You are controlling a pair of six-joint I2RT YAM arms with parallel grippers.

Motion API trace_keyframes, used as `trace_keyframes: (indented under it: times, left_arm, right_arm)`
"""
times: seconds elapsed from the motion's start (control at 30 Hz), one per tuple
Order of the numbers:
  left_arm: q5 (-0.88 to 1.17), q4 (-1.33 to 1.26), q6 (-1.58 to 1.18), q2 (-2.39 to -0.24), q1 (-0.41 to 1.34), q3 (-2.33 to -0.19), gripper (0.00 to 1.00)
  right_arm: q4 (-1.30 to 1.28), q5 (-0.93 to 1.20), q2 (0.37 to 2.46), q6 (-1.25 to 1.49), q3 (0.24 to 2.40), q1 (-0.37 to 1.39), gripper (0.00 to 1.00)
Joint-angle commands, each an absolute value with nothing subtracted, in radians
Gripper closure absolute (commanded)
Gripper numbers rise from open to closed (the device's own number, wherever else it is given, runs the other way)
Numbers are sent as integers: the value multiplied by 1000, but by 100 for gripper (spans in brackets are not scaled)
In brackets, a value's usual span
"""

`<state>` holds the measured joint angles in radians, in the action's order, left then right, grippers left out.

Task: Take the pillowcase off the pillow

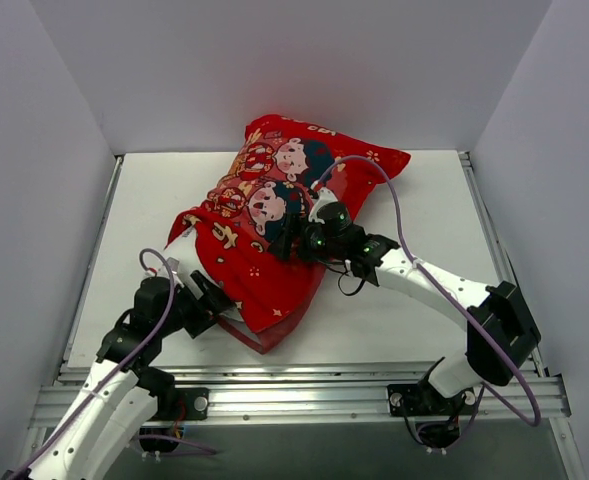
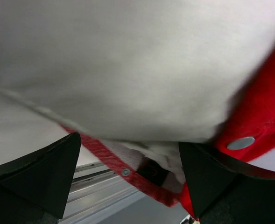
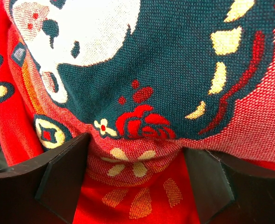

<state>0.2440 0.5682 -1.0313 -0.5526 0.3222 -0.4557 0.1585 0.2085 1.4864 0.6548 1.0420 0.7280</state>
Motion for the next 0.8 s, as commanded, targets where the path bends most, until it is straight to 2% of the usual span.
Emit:
trace_keyframes:
  times: [0.0, 0.37, 0.4, 0.43, 0.5, 0.53, 0.6, 0.63, 0.67, 0.7, 0.77]
  left_arm:
    - [262, 306, -1107, -554, 389, -445, 6]
    - [157, 75, -1163, -730, 515, -436, 6]
    - [143, 62, -1167, -736, 529, -431, 1]
    - [131, 49, -1172, -751, 537, -426, 3]
    - [100, 32, -1178, -765, 549, -423, 14]
    - [92, 28, -1175, -778, 557, -425, 35]
    - [86, 18, -1178, -785, 563, -425, 56]
    - [84, 17, -1178, -790, 569, -426, 80]
    - [83, 17, -1178, -790, 569, -429, 90]
    - [78, 17, -1175, -788, 571, -436, 97]
    - [75, 29, -1166, -788, 575, -457, 98]
  right_arm:
    - [293, 202, 1497, 640, 1081, 727, 25]
    - [313, 222, 1496, 655, 1072, 730, 25]
    - [314, 225, 1494, 658, 1069, 733, 25]
    - [314, 227, 1496, 660, 1068, 733, 25]
    - [316, 230, 1493, 663, 1066, 735, 25]
    - [314, 232, 1490, 664, 1065, 735, 25]
    - [308, 232, 1477, 664, 1060, 736, 25]
    - [304, 229, 1471, 664, 1057, 736, 25]
    - [296, 222, 1451, 666, 1046, 738, 25]
    - [290, 210, 1439, 669, 1040, 739, 25]
    - [259, 189, 1395, 673, 1028, 744, 25]
